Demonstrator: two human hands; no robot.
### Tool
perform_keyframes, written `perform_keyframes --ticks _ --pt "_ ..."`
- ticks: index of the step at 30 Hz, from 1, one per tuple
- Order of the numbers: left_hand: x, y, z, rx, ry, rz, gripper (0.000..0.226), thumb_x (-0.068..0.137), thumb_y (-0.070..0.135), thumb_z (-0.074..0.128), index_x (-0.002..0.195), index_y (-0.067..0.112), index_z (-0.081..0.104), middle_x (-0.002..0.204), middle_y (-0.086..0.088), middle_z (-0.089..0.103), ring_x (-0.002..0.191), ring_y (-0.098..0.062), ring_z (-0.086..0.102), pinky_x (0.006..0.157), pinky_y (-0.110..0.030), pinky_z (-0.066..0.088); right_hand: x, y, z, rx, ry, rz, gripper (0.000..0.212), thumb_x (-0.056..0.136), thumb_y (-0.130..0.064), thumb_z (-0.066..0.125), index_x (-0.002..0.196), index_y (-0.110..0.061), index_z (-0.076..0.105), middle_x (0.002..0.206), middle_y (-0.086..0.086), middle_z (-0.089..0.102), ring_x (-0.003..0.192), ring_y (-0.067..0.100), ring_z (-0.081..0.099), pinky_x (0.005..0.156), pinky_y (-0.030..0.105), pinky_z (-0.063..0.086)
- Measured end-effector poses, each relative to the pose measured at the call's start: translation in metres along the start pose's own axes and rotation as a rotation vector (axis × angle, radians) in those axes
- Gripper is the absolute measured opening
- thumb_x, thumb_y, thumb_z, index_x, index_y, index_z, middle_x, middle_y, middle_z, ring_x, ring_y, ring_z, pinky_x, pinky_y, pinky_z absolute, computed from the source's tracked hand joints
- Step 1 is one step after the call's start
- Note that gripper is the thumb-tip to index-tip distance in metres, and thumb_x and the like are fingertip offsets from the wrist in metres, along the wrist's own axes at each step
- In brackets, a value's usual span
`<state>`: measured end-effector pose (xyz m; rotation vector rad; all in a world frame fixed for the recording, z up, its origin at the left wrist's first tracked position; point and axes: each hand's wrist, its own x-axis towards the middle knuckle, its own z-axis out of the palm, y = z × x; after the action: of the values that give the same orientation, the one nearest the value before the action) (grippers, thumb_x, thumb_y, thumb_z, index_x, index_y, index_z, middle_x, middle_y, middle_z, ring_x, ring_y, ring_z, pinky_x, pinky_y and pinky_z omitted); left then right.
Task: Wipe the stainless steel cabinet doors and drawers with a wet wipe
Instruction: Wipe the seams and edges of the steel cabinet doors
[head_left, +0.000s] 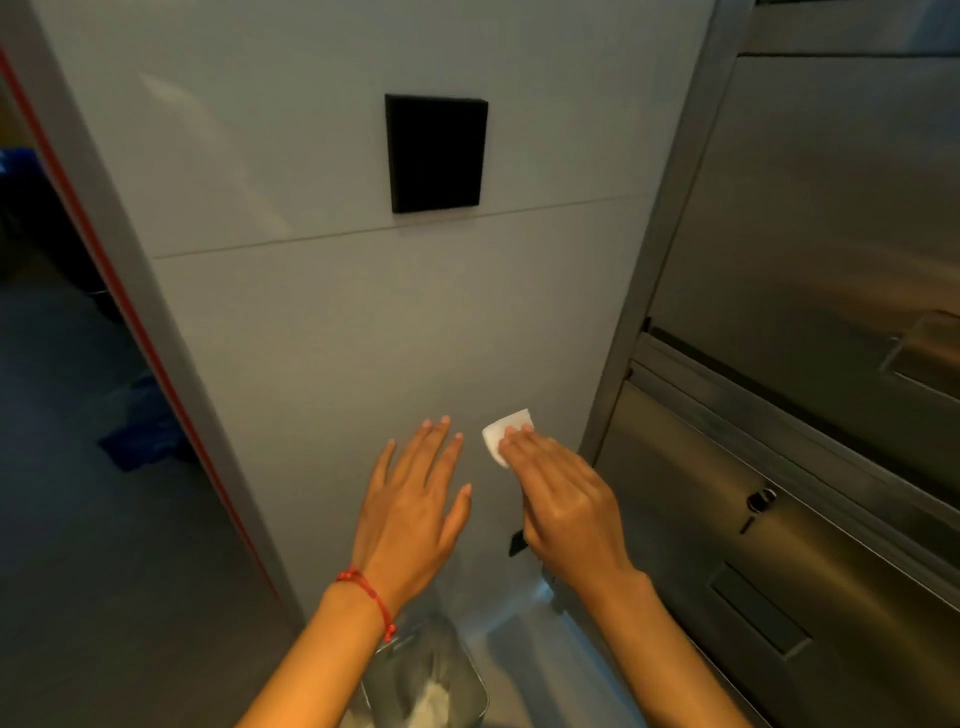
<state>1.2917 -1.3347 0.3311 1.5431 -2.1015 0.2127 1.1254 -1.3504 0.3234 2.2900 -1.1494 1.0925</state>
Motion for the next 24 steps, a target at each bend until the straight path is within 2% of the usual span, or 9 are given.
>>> perform_keyframes --ticks 3,6,9,14,17,19,21,23,24 --pt "-0.012 -0.001 0.007 0.029 -0.02 -0.068 0.051 0.086 0.031 0.037 0.118 0.0 0.063 0.125 -0.017 0.06 0.113 -0.035 0.059 0.089 -0.059 0.043 -0.009 0.002 0.017 0.064 -0.013 -0.05 0.046 0.062 0.014 0.071 0.106 0.004 0.069 0.111 0.015 0.068 0.105 0.027 0.065 0.088 0.038 0.054" --pt "-0.027 -0.004 0.015 0.056 -0.059 -0.112 0.052 0.087 0.031 0.036 0.119 0.0 0.063 0.126 -0.017 0.059 0.114 -0.035 0.058 0.089 -0.06 0.043 -0.021 -0.002 0.035 0.103 -0.029 -0.105 0.034 0.077 0.003 0.055 0.108 0.002 0.069 0.113 0.014 0.067 0.108 0.025 0.063 0.091 0.038 0.052" --pt "-0.04 -0.01 0.025 0.086 -0.084 -0.147 0.052 0.087 0.031 0.036 0.119 0.0 0.063 0.126 -0.018 0.058 0.115 -0.035 0.057 0.089 -0.06 0.042 -0.034 -0.009 0.054 0.16 -0.045 -0.119 0.035 0.081 -0.001 0.047 0.109 0.002 0.068 0.112 0.014 0.067 0.108 0.025 0.063 0.091 0.037 0.051" --pt "-0.059 -0.024 0.047 0.101 -0.126 -0.184 0.051 0.087 0.031 0.037 0.12 0.001 0.062 0.128 -0.018 0.058 0.116 -0.034 0.056 0.091 -0.06 0.041 -0.057 -0.013 0.083 0.229 -0.089 -0.132 0.044 0.065 0.011 0.071 0.108 0.005 0.067 0.111 0.017 0.067 0.106 0.027 0.064 0.088 0.041 0.053" --pt "-0.069 -0.03 0.064 0.101 -0.172 -0.185 0.051 0.088 0.032 0.036 0.12 0.003 0.062 0.128 -0.016 0.058 0.117 -0.033 0.056 0.092 -0.058 0.041 -0.071 -0.011 0.101 0.21 -0.048 -0.129 0.027 0.086 0.003 0.049 0.105 0.005 0.068 0.109 0.017 0.067 0.103 0.027 0.065 0.086 0.04 0.054" --pt "-0.075 -0.035 0.076 0.112 -0.2 -0.179 0.051 0.088 0.034 0.037 0.12 0.004 0.062 0.128 -0.016 0.058 0.117 -0.031 0.056 0.092 -0.057 0.041 -0.082 -0.011 0.112 0.211 -0.032 -0.121 0.039 0.098 -0.008 0.033 0.102 0.004 0.07 0.106 0.017 0.068 0.101 0.026 0.066 0.083 0.039 0.056" --pt "-0.082 -0.04 0.091 0.085 -0.235 -0.204 0.051 0.089 0.035 0.039 0.127 0.006 0.057 0.136 -0.013 0.051 0.127 -0.026 0.044 0.101 -0.054 0.032 -0.093 -0.013 0.123 0.204 -0.04 -0.127 0.04 0.1 -0.012 0.034 0.101 0.003 0.07 0.106 0.016 0.069 0.1 0.024 0.066 0.082 0.038 0.056" --pt "-0.089 -0.048 0.108 0.026 -0.273 -0.267 0.057 0.092 0.04 0.032 0.142 0.014 0.037 0.151 -0.003 0.022 0.138 -0.016 0.009 0.113 -0.043 0.003 -0.104 -0.015 0.132 0.185 -0.059 -0.111 0.027 0.095 -0.008 0.046 0.101 0.001 0.071 0.106 0.014 0.069 0.099 0.023 0.067 0.082 0.037 0.056" --pt "-0.093 -0.051 0.118 0.009 -0.28 -0.284 0.059 0.092 0.043 0.026 0.146 0.018 0.027 0.152 0.003 0.009 0.137 -0.011 -0.004 0.113 -0.036 -0.008 -0.109 -0.016 0.137 0.18 -0.08 -0.092 0.02 0.086 -0.004 0.059 0.102 0.001 0.071 0.106 0.014 0.069 0.099 0.023 0.067 0.082 0.037 0.056"
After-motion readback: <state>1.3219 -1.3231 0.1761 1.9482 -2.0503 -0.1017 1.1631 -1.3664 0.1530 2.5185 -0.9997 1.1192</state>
